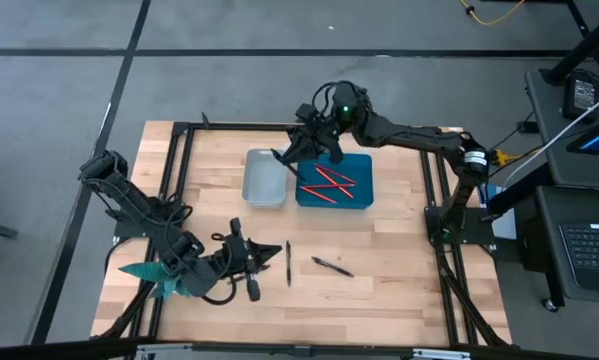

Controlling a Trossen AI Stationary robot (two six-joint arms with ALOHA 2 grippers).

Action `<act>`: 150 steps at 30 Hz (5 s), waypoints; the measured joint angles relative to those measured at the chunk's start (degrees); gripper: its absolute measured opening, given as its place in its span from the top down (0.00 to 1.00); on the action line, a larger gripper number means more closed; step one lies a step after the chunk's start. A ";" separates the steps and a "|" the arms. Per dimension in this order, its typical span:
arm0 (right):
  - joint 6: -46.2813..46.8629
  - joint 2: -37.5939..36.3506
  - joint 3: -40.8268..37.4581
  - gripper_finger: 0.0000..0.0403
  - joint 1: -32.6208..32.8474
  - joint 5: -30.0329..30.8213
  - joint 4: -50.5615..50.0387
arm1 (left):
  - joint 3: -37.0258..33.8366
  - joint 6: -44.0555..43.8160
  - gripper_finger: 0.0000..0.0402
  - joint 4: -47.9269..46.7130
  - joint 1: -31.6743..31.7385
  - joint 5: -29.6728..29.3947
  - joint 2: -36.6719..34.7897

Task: Sort pens & pencils
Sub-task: Put the black pen into the gray bin

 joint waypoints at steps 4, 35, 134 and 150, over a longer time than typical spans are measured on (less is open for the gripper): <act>3.20 2.73 0.05 0.92 -3.02 -3.02 1.54 | 0.00 0.00 1.00 -3.07 0.16 -0.76 0.00; 7.64 28.66 24.82 0.92 -3.73 -25.69 -7.96 | 0.00 -20.12 1.00 -24.43 -6.09 -2.51 -2.62; -65.54 43.09 45.73 0.93 -3.80 24.60 -66.95 | 2.25 2.11 1.00 -10.48 -2.84 -6.39 -11.56; -64.43 43.22 45.73 0.92 -3.65 23.65 -63.27 | 2.25 6.45 1.00 -11.29 -2.84 -6.40 -11.56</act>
